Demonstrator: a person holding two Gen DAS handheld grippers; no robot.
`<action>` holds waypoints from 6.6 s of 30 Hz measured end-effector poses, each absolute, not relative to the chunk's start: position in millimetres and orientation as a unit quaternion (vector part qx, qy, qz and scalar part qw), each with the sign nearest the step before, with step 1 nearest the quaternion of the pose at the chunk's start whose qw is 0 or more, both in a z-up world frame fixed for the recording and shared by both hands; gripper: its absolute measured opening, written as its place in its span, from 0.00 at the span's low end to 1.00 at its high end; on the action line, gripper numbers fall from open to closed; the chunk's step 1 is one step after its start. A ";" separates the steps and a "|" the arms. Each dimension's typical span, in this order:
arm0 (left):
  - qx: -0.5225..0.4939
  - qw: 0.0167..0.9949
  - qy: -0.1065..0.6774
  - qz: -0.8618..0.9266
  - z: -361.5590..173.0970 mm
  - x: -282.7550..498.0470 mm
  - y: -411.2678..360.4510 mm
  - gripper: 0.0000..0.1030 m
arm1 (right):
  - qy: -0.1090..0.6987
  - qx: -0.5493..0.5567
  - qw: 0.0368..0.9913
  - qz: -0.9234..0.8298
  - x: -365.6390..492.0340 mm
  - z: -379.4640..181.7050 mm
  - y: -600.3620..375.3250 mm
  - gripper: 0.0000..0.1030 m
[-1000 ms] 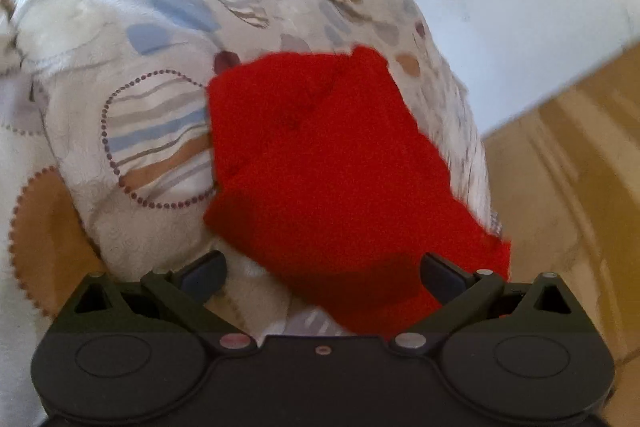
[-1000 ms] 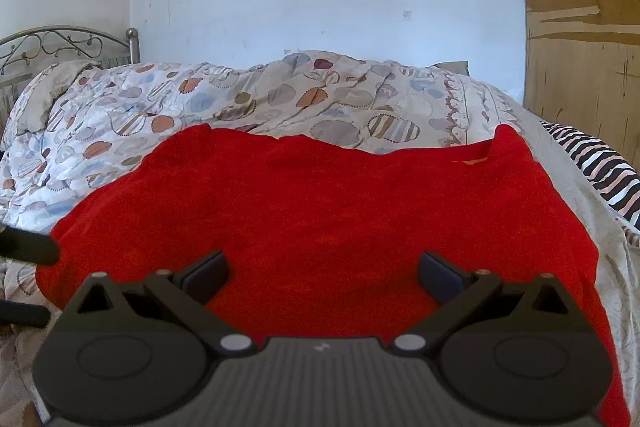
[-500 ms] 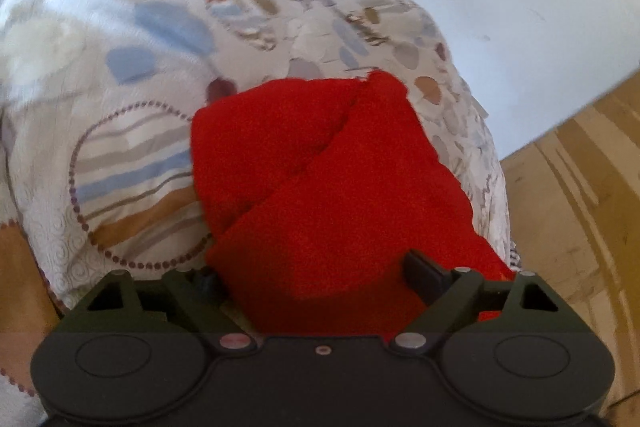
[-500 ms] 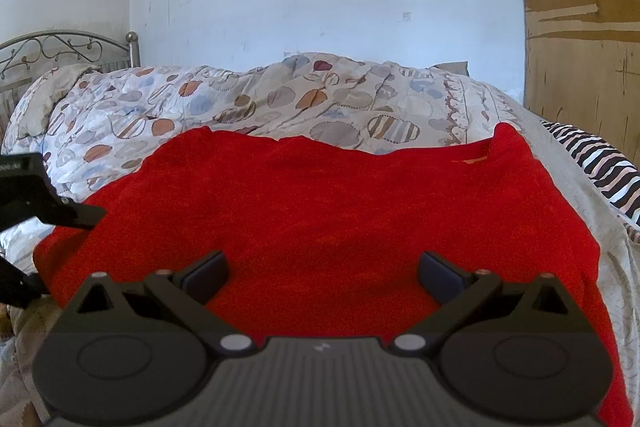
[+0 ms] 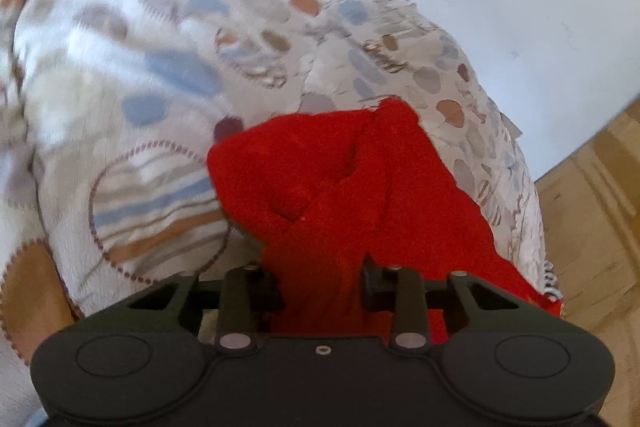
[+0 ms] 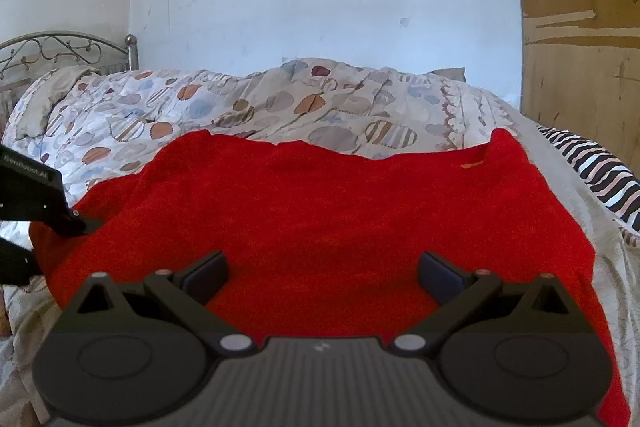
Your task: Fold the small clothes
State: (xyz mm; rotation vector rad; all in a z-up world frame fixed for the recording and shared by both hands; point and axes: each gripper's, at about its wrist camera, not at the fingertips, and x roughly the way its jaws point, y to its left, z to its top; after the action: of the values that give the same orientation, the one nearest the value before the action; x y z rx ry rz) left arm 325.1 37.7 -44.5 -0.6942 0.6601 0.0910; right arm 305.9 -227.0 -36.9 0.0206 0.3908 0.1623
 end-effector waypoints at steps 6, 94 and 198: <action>-0.332 0.885 0.326 0.041 -43.3 327.5 40.1 0.34 | 0.201 0.013 0.976 0.082 308.3 -35.8 -226.9 1.00; 0.302 0.890 0.157 -0.302 12.6 243.9 -162.0 0.45 | 0.355 0.215 0.903 0.111 374.4 38.0 -377.2 0.37; -0.040 0.910 0.364 -0.193 36.6 313.5 -57.7 0.99 | 0.208 0.307 0.926 -0.076 159.1 0.5 -373.3 1.00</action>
State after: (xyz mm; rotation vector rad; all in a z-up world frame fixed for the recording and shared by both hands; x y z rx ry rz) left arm 313.5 -57.7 36.6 -0.0830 0.7511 -0.3984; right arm 159.1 -373.3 0.5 0.6293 0.4268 -0.1559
